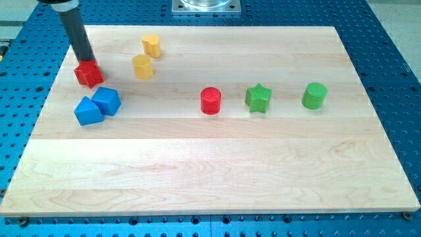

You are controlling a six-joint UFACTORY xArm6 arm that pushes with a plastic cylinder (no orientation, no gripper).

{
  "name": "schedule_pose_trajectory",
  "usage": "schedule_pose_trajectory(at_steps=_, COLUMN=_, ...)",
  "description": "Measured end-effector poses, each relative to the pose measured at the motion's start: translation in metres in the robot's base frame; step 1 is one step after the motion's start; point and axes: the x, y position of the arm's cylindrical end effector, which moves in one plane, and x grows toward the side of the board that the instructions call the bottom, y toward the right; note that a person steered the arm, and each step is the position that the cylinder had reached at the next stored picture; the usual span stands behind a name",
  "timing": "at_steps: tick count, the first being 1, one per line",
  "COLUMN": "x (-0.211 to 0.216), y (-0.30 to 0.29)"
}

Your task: Move the red star right to the cube

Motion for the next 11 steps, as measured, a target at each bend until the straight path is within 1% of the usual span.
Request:
schedule_pose_trajectory(at_steps=1, x=0.003, y=-0.019)
schedule_pose_trajectory(at_steps=2, x=0.021, y=0.004)
schedule_pose_trajectory(at_steps=3, x=0.030, y=0.012)
schedule_pose_trajectory(at_steps=4, x=0.035, y=-0.030)
schedule_pose_trajectory(at_steps=6, x=0.037, y=0.101)
schedule_pose_trajectory(at_steps=7, x=0.040, y=0.103)
schedule_pose_trajectory(at_steps=8, x=0.055, y=0.122)
schedule_pose_trajectory(at_steps=9, x=0.039, y=0.070)
schedule_pose_trajectory(at_steps=10, x=0.051, y=0.105)
schedule_pose_trajectory(at_steps=11, x=0.067, y=0.153)
